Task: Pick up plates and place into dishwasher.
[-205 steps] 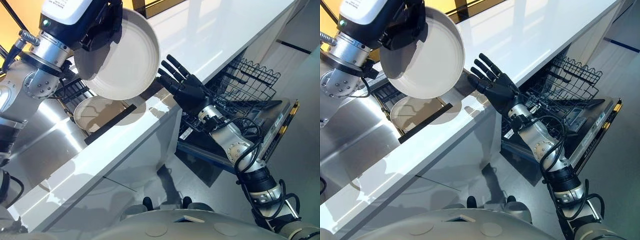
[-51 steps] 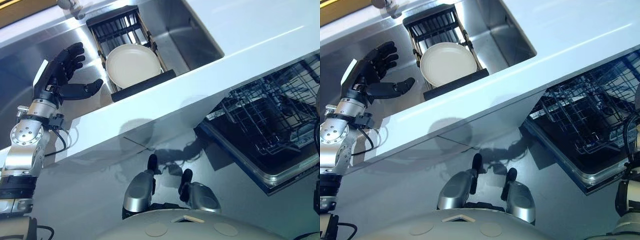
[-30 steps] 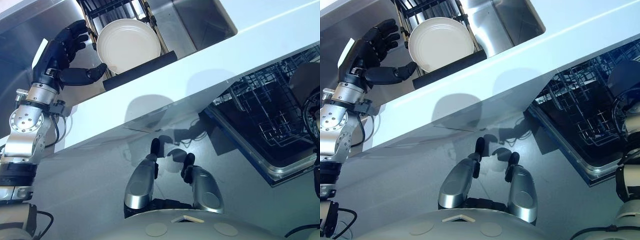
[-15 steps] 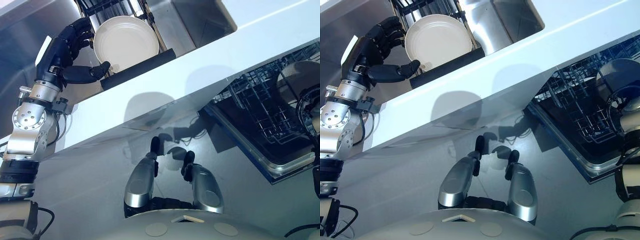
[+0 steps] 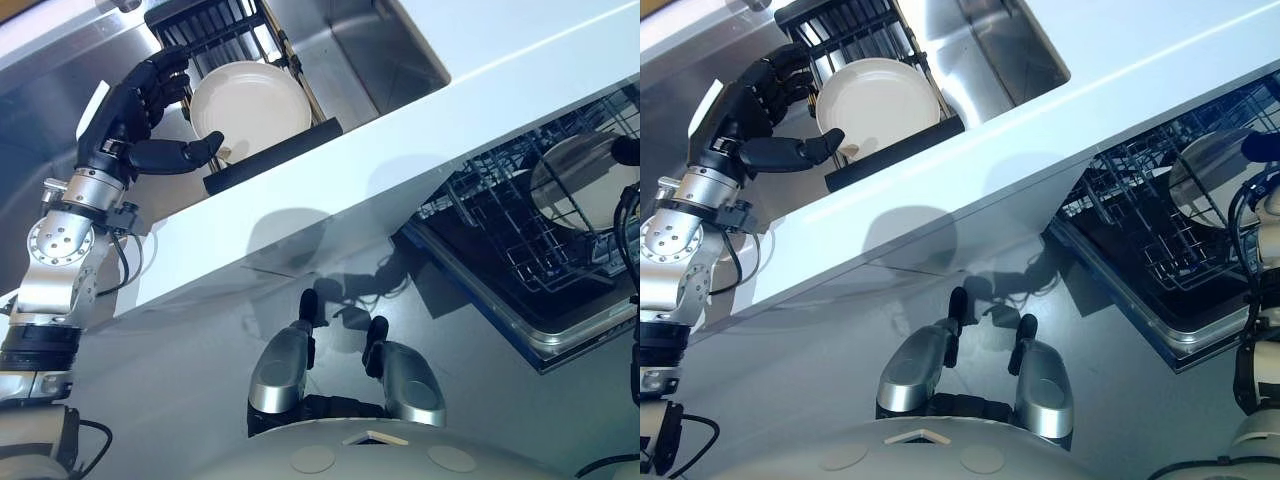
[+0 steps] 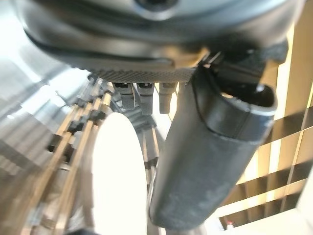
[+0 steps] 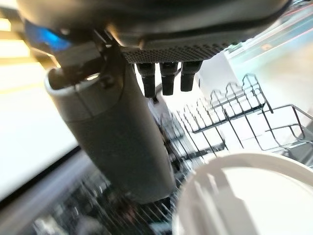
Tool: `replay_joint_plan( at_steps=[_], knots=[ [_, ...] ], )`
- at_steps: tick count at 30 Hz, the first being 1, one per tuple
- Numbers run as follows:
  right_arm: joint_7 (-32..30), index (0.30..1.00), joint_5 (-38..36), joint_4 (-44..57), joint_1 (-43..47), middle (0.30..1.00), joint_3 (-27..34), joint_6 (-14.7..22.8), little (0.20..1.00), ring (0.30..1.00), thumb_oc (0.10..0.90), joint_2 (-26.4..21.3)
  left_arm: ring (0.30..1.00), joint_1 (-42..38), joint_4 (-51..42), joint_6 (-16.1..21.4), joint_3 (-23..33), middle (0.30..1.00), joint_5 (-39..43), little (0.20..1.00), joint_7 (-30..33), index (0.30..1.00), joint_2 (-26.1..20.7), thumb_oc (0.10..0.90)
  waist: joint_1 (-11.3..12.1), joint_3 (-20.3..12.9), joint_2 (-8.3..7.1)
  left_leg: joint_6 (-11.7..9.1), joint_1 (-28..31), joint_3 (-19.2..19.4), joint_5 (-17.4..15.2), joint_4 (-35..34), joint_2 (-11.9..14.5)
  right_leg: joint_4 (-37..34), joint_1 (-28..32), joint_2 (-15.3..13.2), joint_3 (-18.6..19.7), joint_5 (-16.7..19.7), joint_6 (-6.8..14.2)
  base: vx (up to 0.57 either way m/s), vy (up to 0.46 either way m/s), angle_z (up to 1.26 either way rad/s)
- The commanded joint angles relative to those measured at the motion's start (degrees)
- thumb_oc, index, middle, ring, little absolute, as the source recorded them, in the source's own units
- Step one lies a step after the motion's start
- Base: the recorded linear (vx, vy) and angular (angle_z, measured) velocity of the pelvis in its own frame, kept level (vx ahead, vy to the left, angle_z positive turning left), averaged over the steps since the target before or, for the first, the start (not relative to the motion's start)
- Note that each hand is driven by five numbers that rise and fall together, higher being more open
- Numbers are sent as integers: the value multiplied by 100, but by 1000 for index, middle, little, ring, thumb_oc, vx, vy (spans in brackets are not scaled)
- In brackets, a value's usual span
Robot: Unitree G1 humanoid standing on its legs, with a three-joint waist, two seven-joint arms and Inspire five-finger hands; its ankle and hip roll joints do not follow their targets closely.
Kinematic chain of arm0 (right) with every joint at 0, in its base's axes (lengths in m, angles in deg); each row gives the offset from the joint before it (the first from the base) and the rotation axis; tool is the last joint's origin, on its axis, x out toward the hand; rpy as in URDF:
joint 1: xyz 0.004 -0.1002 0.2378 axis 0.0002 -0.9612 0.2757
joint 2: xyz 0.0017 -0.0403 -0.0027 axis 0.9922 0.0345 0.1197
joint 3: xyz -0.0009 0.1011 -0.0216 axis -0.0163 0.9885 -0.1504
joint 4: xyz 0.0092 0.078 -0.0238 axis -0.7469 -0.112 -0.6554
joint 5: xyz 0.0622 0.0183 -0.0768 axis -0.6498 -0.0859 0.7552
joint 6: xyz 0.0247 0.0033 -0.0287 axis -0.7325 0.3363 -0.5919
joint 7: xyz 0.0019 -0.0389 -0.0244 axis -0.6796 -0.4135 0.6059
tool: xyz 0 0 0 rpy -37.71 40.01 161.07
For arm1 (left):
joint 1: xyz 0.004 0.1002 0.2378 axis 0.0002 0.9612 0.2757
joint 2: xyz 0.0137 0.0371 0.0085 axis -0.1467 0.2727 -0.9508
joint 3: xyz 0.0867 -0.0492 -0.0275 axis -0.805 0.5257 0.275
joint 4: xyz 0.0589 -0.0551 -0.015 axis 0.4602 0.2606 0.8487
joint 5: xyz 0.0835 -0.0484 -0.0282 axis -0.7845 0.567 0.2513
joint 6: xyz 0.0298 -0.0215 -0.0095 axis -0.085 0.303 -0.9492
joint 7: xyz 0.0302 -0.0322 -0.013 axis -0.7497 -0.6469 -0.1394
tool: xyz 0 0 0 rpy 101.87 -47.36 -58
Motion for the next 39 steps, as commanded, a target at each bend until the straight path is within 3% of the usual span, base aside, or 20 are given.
replay_joint_plan(
  at_steps=[1,4,10,11,12,15,16,17,19,23,27,32,35,39],
  knots=[
    [-596,900,-237,536,-320,900,32,625,900,900,800,-87,900,195,-229,488,481,900,-26,900,90,900,71,800,-71,-1250,-288,6,-103,212,-547,273,-134,-277,54,234,33,-20,103,-9,108,-6],
    [-883,900,-337,1078,-653,900,343,825,900,900,800,226,900,246,-195,485,491,900,-256,900,72,900,119,800,-144,-1460,-313,31,53,271,-578,146,-133,-371,153,230,50,-2,145,-12,107,-2],
    [-632,900,-511,2210,-1376,900,675,1284,900,900,800,790,900,221,-81,227,580,900,-770,900,256,900,47,800,-334,-1725,-326,98,266,441,-701,49,-202,-554,269,193,125,66,224,-48,151,-10],
    [-436,900,-641,2426,-1506,900,725,1375,900,900,800,908,900,201,-17,143,619,900,-903,900,331,900,28,800,-376,-1772,-323,114,301,487,-734,48,-219,-576,284,185,140,75,238,-80,250,-26],
    [-122,900,-1314,2834,-1754,900,746,1536,900,900,800,1150,900,159,120,-78,660,900,-1062,900,448,900,-29,800,-474,-1832,-312,144,367,572,-790,49,-248,-611,309,175,178,90,259,-76,247,-21],
    [1311,900,-2754,3417,-2141,900,723,1620,900,900,800,1701,900,113,372,-283,713,900,-1367,900,479,900,-67,800,-624,-1916,-313,208,461,711,-879,62,-302,-676,340,153,271,142,297,-60,218,-25],
    [1880,900,-3245,3539,-2236,900,685,1528,900,900,800,1888,900,95,478,-304,720,900,-1502,900,475,900,-82,800,-673,-1946,-311,225,487,755,-901,59,-321,-705,347,147,307,167,313,-38,148,-24],
    [1988,900,-3321,3562,-2258,900,686,1499,900,900,800,1924,900,89,498,-305,718,900,-1520,900,482,900,-91,800,-677,-1954,-315,228,492,766,-906,58,-324,-714,350,146,317,172,317,-39,153,-23],
    [3335,900,-4280,3672,-2456,900,585,1164,900,900,800,2254,900,-29,880,-335,698,900,-1736,900,450,900,-237,800,-814,-2027,-296,264,559,898,-938,17,-360,-768,350,130,385,235,367,-42,214,-34],
    [4485,900,-4820,3722,-2658,900,559,579,900,900,800,2509,900,-259,1337,-340,598,900,-1923,900,315,900,-497,800,-944,-2115,-278,315,615,1044,-951,-75,-394,-783,308,90,463,291,447,-17,170,-23],
    [5245,900,-5096,3681,-2829,900,413,161,900,900,800,2557,900,-531,1849,-494,375,900,-2331,900,311,900,-844,800,-1065,-2128,-244,391,642,1219,-993,-101,-444,-702,190,28,548,350,548,-16,179,-20],
    [6490,900,-4889,3869,-3006,900,-39,-126,900,900,800,2496,900,-747,2494,-985,170,900,-2578,900,120,900,-1361,800,-1185,-2029,-199,486,603,1417,-996,-133,-513,-556,-63,-69,700,532,716,-49,149,-30],
    [6805,900,-4823,3821,-3028,900,-356,-218,900,900,800,2409,900,-937,2841,-1250,28,900,-2677,900,-130,900,-1646,800,-1196,-1993,-174,521,560,1515,-1002,-131,-530,-498,-166,-100,758,589,779,-56,109,-29],
    [6761,900,-4218,3734,-3105,900,-963,-58,900,900,800,2202,900,-1365,3239,-1678,-392,900,-2703,900,-579,900,-1997,800,-1197,-1950,-145,563,477,1564,-1013,-62,-560,-411,-267,-117,806,609,818,-48,72,-17]
  ],
)
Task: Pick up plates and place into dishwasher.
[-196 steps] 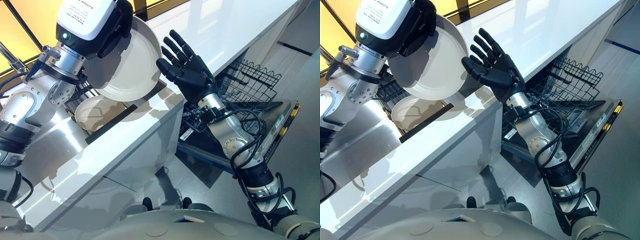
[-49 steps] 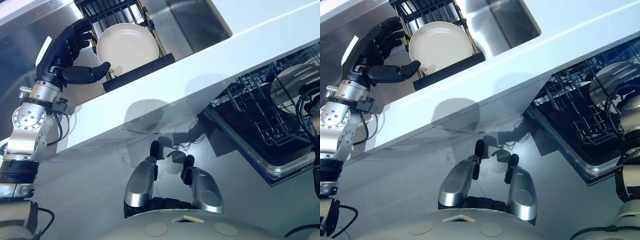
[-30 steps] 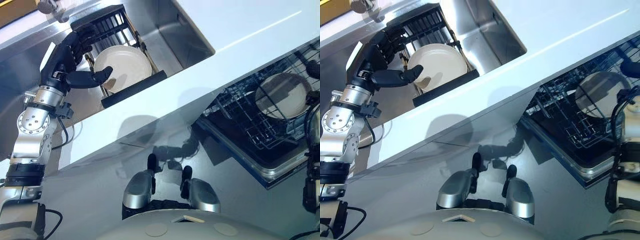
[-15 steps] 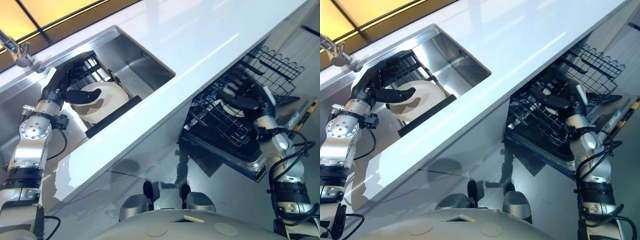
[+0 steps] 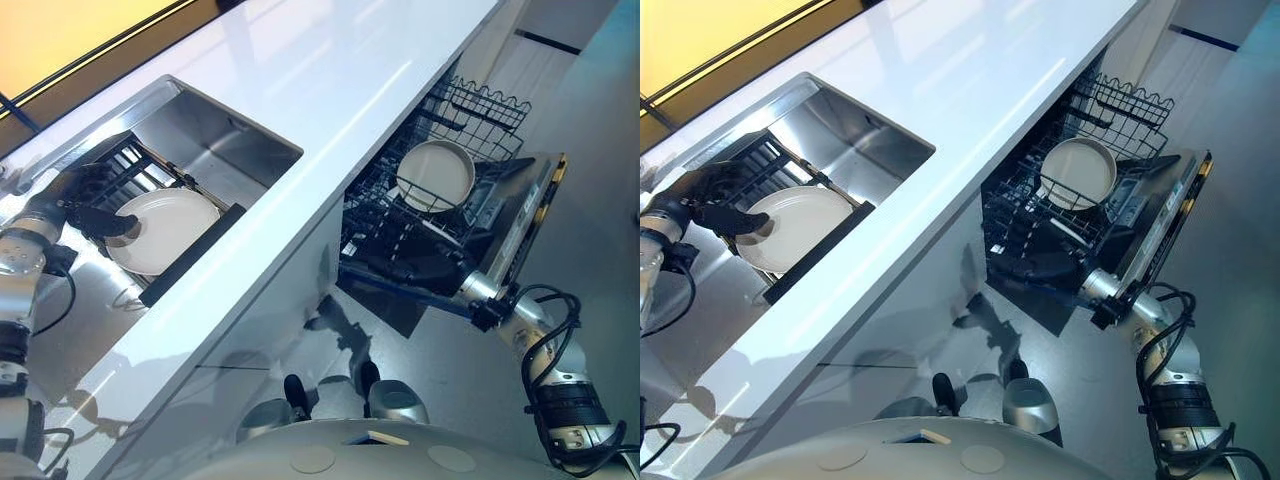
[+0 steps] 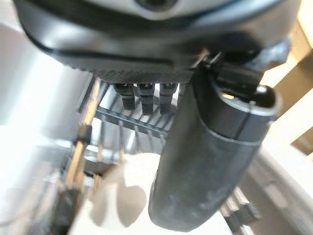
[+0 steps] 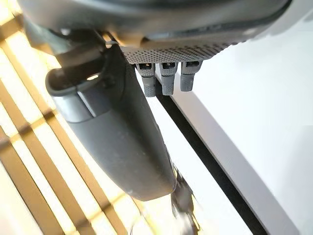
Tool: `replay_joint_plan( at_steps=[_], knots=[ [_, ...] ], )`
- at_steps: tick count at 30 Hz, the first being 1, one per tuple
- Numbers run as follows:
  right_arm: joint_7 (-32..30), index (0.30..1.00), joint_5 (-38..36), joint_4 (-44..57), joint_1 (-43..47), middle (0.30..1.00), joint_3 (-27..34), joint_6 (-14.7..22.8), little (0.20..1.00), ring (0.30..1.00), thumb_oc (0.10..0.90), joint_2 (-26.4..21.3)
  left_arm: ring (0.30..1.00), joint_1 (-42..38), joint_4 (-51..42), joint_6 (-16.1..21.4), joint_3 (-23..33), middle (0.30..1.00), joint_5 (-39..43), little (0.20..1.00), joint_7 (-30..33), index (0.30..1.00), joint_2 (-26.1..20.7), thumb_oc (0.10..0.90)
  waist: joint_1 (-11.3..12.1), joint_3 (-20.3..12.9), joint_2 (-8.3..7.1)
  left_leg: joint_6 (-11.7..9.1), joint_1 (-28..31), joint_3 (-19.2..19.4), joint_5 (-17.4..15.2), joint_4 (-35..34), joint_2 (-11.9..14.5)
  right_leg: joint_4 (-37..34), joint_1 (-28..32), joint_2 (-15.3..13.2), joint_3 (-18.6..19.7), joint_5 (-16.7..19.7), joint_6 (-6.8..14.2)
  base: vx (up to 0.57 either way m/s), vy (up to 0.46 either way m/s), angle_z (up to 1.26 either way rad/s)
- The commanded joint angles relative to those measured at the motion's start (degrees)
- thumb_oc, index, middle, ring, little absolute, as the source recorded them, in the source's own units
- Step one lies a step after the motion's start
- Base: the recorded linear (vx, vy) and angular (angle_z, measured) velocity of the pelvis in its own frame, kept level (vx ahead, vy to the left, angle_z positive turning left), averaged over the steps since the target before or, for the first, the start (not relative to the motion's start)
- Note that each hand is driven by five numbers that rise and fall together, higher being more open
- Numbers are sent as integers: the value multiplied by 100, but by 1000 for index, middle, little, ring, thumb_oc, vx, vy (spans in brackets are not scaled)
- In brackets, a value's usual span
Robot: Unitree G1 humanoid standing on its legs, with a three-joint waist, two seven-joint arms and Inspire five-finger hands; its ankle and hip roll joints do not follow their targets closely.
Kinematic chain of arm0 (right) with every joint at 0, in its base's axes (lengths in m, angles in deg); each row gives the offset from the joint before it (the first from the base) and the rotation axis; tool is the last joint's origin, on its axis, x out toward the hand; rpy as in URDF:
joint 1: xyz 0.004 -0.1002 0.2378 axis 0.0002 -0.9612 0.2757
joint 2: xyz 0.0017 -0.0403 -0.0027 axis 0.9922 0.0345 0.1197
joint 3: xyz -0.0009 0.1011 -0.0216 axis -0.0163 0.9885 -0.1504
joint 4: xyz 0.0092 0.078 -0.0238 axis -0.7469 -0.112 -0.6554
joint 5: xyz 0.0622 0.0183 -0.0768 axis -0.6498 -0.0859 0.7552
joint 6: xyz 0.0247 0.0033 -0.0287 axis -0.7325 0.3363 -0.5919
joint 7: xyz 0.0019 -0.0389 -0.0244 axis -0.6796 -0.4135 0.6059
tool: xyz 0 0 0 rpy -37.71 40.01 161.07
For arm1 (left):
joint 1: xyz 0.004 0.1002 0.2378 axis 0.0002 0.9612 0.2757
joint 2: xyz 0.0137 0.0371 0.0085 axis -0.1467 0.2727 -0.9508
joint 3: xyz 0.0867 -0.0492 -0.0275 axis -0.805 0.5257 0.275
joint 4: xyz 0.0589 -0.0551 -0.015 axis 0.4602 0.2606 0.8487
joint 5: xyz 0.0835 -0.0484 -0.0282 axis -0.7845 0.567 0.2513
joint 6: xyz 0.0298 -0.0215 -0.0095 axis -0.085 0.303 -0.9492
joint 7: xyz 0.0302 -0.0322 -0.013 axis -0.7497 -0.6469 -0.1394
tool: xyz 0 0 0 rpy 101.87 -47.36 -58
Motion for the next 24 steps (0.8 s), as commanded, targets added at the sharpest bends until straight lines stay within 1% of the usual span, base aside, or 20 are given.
replay_joint_plan(
  at_steps=[1,2,3,5,6,11,15,16,18,19,24],
  knots=[
    [284,900,172,454,240,900,-235,367,900,900,800,-376,900,-1038,237,-179,-274,900,-181,900,-291,900,-798,800,-14,-413,199,296,-262,17,-818,610,-449,700,-465,-100,-151,-157,524,-42,44,-11],
    [185,900,311,470,174,900,-404,336,900,900,800,-380,900,-1119,313,-264,-379,900,-189,900,-467,900,-876,800,-15,-397,203,309,-271,13,-818,618,-458,726,-485,-102,-139,-151,530,-33,38,-6],
    [227,900,417,414,128,900,-514,385,900,900,800,-400,900,-1178,384,-307,-457,900,-173,900,-599,900,-946,800,-17,-384,206,314,-281,16,-819,628,-458,735,-496,-104,-136,-150,530,-29,32,-2],
    [174,900,563,391,31,900,-729,323,900,900,800,-353,900,-1263,445,-410,-587,900,-169,900,-874,900,-1016,800,-19,-346,210,330,-295,7,-823,644,-468,754,-513,-114,-134,-137,540,-17,24,-9],
    [208,900,679,351,-3,900,-803,412,900,900,800,-343,900,-1282,480,-415,-634,900,-182,900,-940,900,-1021,800,-20,-331,210,336,-293,7,-823,643,-469,748,-509,-115,-136,-139,537,-5,20,-10],
    [-138,900,560,350,-91,900,-1082,321,900,900,800,-345,900,-1529,592,-478,-918,900,42,900,-1326,900,-1043,800,-38,-267,235,353,-287,-10,-813,609,-494,715,-507,-127,-157,-135,549,8,18,-1],
    [-273,900,530,339,-168,900,-1101,260,900,900,800,-339,900,-1580,626,-495,-1061,900,198,900,-1698,900,-1009,800,-64,-260,249,356,-300,0,-800,577,-506,676,-532,-125,-148,-128,560,27,36,1],
    [-304,900,522,337,-199,900,-1102,236,900,900,800,-358,900,-1579,625,-437,-1107,900,224,900,-1863,900,-1022,800,-75,-256,255,355,-299,6,-796,566,-509,655,-549,-125,-143,-117,567,33,30,1],
    [-301,900,549,336,-250,900,-1088,209,900,900,800,-371,900,-1541,585,-440,-1123,900,304,900,-2000,900,-1047,800,-83,-250,265,356,-297,14,-796,557,-510,623,-553,-125,-136,-116,569,15,12,0],
    [-277,900,602,299,-292,900,-1086,245,900,900,800,-373,900,-1499,554,-409,-1111,900,384,900,-2093,900,-1065,800,-85,-243,267,351,-296,26,-795,556,-511,594,-556,-128,-142,-106,575,0,0,0],
    [-355,900,580,290,-370,900,-1045,232,900,900,800,-382,900,-1406,435,-582,-1115,900,521,900,-2578,900,-1081,800,-87,-232,289,348,-311,45,-785,540,-518,498,-568,-129,-161,-71,585,4,-1,-1]
  ],
)
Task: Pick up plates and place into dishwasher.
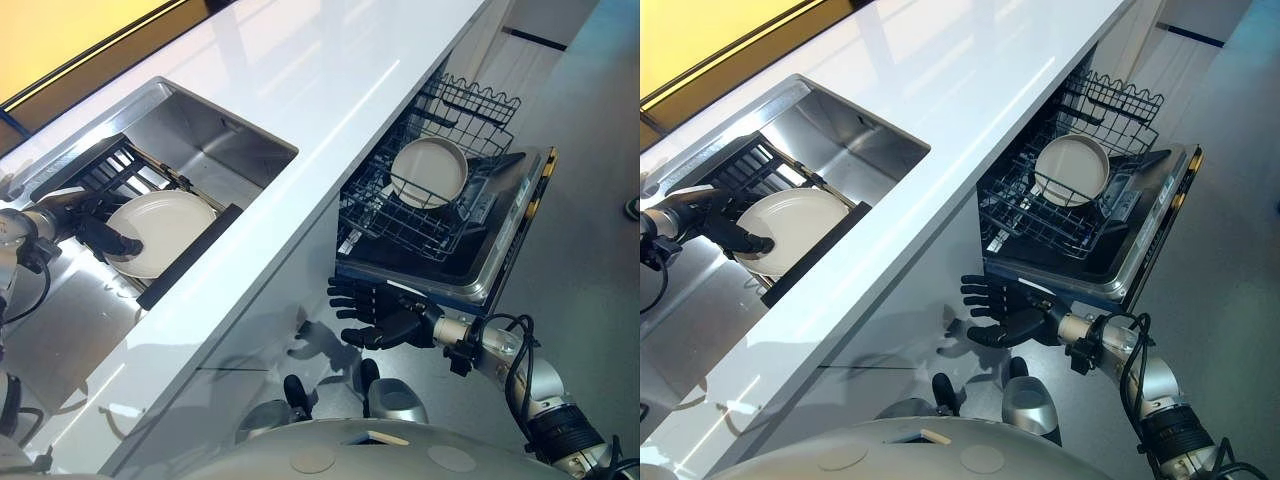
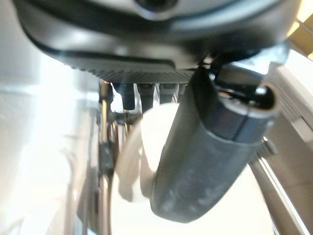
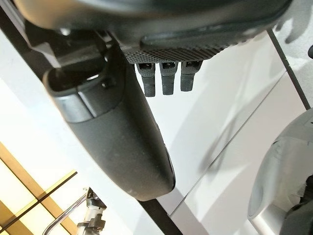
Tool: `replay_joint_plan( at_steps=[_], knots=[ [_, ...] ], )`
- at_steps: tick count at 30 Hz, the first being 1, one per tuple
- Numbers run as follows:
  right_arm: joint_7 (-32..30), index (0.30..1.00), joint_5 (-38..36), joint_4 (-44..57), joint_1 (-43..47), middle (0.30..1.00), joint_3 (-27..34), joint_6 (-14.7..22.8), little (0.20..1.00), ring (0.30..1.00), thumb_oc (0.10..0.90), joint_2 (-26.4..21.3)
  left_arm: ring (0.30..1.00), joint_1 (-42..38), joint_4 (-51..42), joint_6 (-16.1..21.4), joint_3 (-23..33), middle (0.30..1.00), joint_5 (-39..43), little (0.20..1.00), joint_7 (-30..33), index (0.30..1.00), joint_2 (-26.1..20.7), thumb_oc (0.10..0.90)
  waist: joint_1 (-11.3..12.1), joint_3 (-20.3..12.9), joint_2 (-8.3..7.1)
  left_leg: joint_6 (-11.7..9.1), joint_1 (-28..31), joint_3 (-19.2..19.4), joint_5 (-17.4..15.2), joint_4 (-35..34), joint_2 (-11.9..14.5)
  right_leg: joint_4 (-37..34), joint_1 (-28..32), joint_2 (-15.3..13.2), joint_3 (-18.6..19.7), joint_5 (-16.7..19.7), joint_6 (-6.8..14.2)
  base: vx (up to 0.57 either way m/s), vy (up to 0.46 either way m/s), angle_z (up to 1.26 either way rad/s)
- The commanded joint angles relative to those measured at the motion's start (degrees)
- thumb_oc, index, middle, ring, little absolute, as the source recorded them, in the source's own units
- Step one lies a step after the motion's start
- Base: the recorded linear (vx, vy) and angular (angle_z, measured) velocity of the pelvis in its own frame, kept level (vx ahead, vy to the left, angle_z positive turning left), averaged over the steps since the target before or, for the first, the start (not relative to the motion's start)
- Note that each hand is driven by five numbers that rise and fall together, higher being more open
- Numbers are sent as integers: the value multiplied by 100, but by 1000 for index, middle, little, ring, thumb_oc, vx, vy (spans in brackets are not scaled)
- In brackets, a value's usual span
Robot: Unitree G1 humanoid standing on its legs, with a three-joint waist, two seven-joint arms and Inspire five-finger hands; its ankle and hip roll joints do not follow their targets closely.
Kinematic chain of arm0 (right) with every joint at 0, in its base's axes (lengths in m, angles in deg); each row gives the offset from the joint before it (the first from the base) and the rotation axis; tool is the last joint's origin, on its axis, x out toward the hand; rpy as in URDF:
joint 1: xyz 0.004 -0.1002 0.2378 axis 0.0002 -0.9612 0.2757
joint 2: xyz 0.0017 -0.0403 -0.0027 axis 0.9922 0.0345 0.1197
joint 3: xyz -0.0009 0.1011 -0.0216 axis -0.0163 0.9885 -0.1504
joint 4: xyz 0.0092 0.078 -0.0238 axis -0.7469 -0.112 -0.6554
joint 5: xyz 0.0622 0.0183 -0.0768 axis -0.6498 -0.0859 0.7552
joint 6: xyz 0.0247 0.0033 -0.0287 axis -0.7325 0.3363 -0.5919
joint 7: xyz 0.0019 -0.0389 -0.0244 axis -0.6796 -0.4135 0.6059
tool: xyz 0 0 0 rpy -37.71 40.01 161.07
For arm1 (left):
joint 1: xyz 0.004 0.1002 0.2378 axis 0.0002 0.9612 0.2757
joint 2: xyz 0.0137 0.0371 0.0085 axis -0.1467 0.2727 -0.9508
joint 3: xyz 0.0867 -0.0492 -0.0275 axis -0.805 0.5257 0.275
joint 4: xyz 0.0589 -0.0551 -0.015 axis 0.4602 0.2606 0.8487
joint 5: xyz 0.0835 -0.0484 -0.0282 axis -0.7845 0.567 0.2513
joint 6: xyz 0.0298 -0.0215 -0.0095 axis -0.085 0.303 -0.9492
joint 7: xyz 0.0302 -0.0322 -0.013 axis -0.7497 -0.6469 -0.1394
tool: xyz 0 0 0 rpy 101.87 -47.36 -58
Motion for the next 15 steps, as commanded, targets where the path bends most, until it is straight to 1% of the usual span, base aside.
replay_joint_plan(
  at_steps=[1,2,3,4,5,6,7,9,12,15],
  knots=[
    [80,900,-364,348,187,900,118,249,900,900,800,-113,900,-566,-5,-3,-55,900,345,900,-393,900,-507,800,-65,-190,294,317,-238,-50,-775,539,-505,392,-386,-97,-148,-78,570,0,0,0],
    [36,900,-347,355,177,900,112,269,900,900,800,-115,900,-526,-32,-51,-64,900,380,900,-559,900,-496,800,-67,-184,301,319,-243,-51,-777,543,-506,389,-393,-100,-150,-74,568,-6,-7,-3],
    [6,900,-353,351,169,900,105,281,900,900,800,-112,712,-483,-102,-126,-82,712,481,680,-629,712,-487,580,-65,-182,303,316,-251,-50,-772,545,-508,382,-393,-101,-152,-70,570,-8,-9,-3],
    [-38,900,-389,366,161,900,99,265,900,900,800,-107,646,-412,-191,-265,-63,646,604,604,-693,646,-448,504,-62,-178,303,318,-249,-49,-771,545,-509,382,-393,-98,-153,-69,566,-5,-13,-4],
    [-56,900,-388,346,151,900,109,276,900,900,800,-85,538,-335,-267,-297,-9,538,668,477,-796,538,-398,377,-55,-172,306,321,-245,-54,-769,540,-513,371,-378,-93,-159,-74,561,0,0,0],
    [-74,900,-394,329,138,900,115,279,900,900,800,-73,300,-273,-332,-332,26,300,754,200,-848,300,-376,100,-53,-169,307,318,-238,-52,-765,537,-512,365,-369,-92,-164,-72,557,0,0,0],
    [-107,900,-396,313,128,900,122,283,900,900,800,-57,300,-192,-460,-368,60,300,861,200,-813,300,-334,100,-48,-172,307,318,-229,-55,-760,527,-510,349,-351,-89,-169,-70,553,0,0,0],
    [-106,900,-382,274,108,900,114,307,900,900,800,-16,300,-62,-643,-300,165,300,1065,200,-675,300,-275,100,-35,-180,312,305,-218,-61,-750,516,-503,329,-326,-80,-181,-78,543,0,-35,-1],
    [-50,900,-348,205,92,900,100,329,900,900,800,55,300,-11,-773,-82,280,300,1152,200,-297,300,-217,100,-12,-206,307,297,-191,-80,-736,487,-502,274,-273,-62,-216,-73,527,-5,-49,4],
    [-13,900,-302,156,79,900,76,377,900,900,800,92,300,-44,-810,217,354,300,1156,200,103,300,-280,100,18,-252,298,271,-178,-104,-718,464,-492,209,-217,-41,-250,-74,509,-15,-66,4]
  ],
)
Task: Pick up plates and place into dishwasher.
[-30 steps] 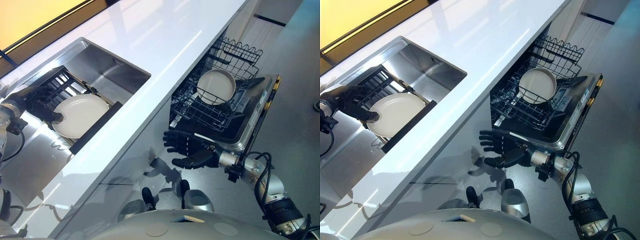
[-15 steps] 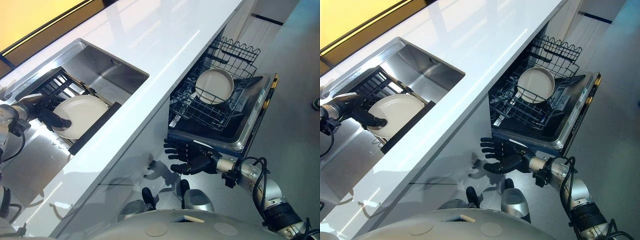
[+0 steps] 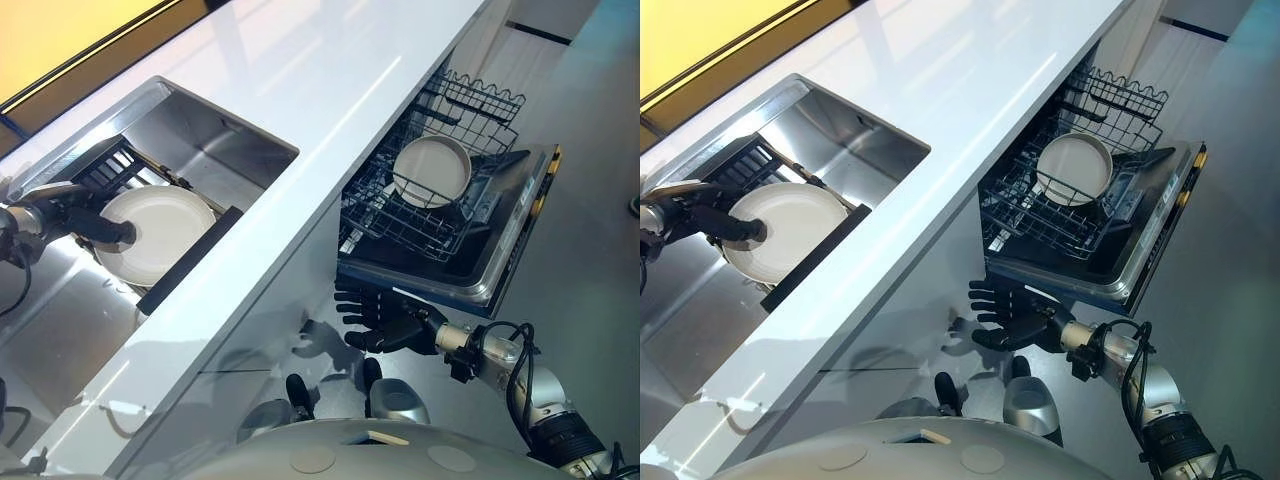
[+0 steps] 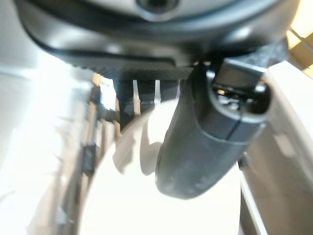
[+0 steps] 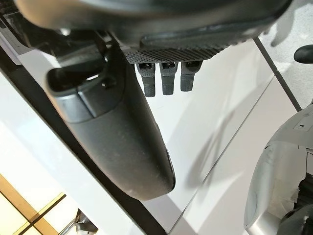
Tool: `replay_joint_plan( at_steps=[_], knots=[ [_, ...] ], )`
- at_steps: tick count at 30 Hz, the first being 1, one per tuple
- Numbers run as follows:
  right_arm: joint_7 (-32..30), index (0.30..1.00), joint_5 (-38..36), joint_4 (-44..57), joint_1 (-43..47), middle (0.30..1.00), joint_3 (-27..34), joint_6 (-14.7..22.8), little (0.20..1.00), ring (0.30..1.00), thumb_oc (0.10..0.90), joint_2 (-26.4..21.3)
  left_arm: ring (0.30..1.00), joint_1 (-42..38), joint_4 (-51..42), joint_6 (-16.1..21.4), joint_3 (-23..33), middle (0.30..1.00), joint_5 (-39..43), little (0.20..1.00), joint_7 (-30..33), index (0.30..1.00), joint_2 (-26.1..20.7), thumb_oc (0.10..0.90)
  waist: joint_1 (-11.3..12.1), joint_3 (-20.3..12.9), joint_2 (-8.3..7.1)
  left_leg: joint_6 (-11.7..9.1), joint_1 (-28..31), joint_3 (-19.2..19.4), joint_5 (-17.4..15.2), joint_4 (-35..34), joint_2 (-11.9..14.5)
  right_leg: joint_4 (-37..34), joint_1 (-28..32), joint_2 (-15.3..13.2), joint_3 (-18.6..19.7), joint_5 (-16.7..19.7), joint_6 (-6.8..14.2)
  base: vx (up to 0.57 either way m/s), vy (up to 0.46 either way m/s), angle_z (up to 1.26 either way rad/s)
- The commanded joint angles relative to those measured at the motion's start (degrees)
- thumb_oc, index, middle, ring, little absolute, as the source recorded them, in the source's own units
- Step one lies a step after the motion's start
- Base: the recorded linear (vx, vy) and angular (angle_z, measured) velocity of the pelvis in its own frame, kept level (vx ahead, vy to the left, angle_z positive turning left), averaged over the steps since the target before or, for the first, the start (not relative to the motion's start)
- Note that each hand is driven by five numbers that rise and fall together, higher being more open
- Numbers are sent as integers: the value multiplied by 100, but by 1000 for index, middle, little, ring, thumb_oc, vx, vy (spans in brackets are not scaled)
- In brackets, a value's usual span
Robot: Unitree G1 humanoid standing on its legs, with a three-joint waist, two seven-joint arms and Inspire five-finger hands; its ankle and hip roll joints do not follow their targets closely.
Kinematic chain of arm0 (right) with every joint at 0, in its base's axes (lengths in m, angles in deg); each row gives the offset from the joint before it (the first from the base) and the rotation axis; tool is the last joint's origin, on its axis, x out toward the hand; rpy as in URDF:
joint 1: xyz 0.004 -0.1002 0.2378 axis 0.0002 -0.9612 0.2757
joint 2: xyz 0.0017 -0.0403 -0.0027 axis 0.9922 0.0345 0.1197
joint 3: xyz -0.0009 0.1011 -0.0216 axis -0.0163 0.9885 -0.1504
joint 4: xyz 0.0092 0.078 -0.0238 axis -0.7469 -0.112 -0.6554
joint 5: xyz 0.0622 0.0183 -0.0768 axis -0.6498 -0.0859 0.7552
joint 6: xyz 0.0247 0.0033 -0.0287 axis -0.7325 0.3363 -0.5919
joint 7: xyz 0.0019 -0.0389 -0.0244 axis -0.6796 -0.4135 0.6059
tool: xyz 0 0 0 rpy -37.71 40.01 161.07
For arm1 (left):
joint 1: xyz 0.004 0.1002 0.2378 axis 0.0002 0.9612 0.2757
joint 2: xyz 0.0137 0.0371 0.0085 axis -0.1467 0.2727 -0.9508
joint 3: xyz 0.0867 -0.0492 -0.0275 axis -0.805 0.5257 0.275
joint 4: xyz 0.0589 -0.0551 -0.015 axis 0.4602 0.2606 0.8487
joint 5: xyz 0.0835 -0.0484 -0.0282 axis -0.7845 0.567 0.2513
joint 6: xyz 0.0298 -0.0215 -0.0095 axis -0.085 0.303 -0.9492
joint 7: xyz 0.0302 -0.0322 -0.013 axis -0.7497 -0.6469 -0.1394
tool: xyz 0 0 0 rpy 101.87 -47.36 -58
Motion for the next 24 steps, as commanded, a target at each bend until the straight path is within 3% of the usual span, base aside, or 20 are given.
replay_joint_plan(
  at_steps=[1,13,18,24],
  knots=[
    [215,900,-338,346,191,900,56,375,900,900,800,74,300,-270,-387,814,133,300,401,200,537,300,-107,100,-32,-267,243,248,-185,-132,-687,448,-489,246,-232,-17,-212,-78,500,-12,-80,0],
    [106,900,-403,128,100,900,19,757,900,900,800,304,300,-914,-257,1668,486,300,647,200,2217,300,-369,100,25,-541,195,129,-92,-320,-577,230,-369,46,-28,144,-308,-166,365,-4,-95,11],
    [-150,900,-503,237,62,900,200,1127,900,900,800,370,300,-1066,-327,2063,838,300,509,200,3086,300,-450,100,47,-643,163,67,-39,-417,-566,163,-308,-29,77,213,-374,-227,295,15,-102,13],
    [-413,900,-815,551,47,900,718,1419,900,900,800,503,300,-446,-1030,2382,1490,300,607,200,3624,300,-11,100,103,-718,80,-6,1,-535,-566,133,-230,-59,166,295,-427,-310,209,-1,-98,9]
  ],
)
